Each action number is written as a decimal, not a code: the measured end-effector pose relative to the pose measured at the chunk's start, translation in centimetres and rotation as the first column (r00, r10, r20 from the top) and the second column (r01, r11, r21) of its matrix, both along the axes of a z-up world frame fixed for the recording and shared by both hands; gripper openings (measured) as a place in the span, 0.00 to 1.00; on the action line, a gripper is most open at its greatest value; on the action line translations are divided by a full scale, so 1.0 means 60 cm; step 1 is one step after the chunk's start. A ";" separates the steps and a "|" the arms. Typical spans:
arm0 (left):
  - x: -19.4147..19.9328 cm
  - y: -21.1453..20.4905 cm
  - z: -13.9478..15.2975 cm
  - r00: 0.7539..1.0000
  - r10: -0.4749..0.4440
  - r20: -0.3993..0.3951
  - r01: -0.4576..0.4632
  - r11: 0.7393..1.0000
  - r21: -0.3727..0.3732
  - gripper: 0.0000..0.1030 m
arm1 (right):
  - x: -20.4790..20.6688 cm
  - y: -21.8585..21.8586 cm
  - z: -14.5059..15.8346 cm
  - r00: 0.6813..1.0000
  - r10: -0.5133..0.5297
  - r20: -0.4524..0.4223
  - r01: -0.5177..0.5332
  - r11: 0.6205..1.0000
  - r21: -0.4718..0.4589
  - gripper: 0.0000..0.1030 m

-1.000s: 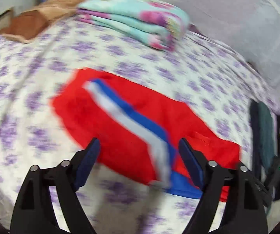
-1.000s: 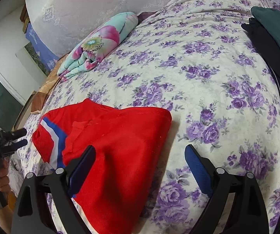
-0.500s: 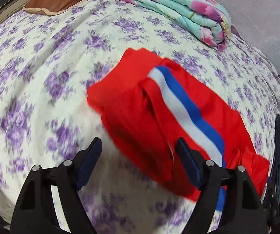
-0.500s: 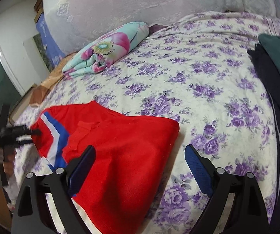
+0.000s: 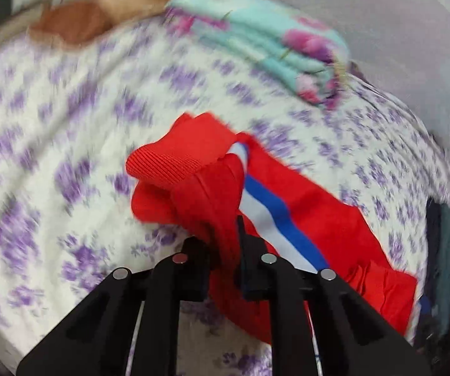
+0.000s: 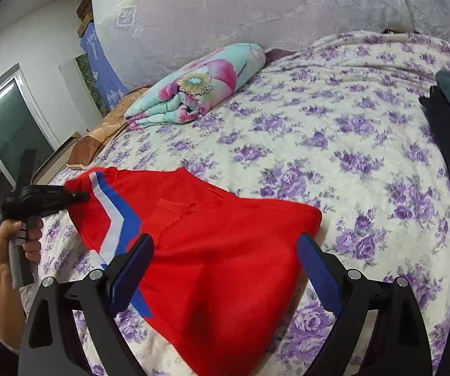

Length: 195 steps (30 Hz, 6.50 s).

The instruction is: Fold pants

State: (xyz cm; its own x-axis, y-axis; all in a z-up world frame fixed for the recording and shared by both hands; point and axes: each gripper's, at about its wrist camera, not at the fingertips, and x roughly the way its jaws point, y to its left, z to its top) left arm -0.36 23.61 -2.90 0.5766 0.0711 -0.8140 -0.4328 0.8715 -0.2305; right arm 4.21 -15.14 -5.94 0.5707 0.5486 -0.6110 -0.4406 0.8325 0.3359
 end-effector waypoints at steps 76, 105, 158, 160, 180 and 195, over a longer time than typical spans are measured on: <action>0.032 -0.282 -0.054 0.903 -0.427 -0.050 0.430 0.901 0.063 0.95 | 0.008 0.023 0.026 0.995 0.025 -0.095 -0.032 0.997 -0.073 0.22; 0.158 -0.259 -0.047 0.935 -0.334 -0.118 0.345 0.934 0.090 0.96 | 0.069 0.052 0.032 0.997 -0.018 -0.070 0.011 0.995 -0.100 0.46; -0.035 -0.235 -0.085 0.909 -0.388 -0.154 0.401 0.914 0.062 0.95 | -0.059 -0.047 -0.009 0.992 -0.094 -0.088 0.090 0.995 -0.043 0.88; -0.036 -0.239 -0.086 0.908 -0.387 -0.158 0.403 0.912 0.082 0.95 | -0.051 -0.030 -0.008 0.994 -0.076 -0.084 0.071 0.996 -0.057 0.88; -0.057 -0.240 -0.089 0.882 -0.432 -0.191 0.459 0.879 0.132 0.96 | -0.032 -0.044 -0.061 0.974 -0.104 -0.203 0.074 0.986 -0.150 0.91; 0.047 -0.222 -0.058 0.852 -0.508 -0.127 0.499 0.861 -0.096 0.95 | -0.033 -0.065 -0.026 0.973 -0.094 -0.212 0.091 0.996 -0.023 0.91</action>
State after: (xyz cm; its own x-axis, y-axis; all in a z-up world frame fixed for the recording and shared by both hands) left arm 2.46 10.27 -6.41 0.3979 -0.2471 -0.8835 0.0299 0.9660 -0.2567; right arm 2.22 -19.04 -7.48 0.4745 0.4906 -0.7309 -0.2811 0.8713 0.4023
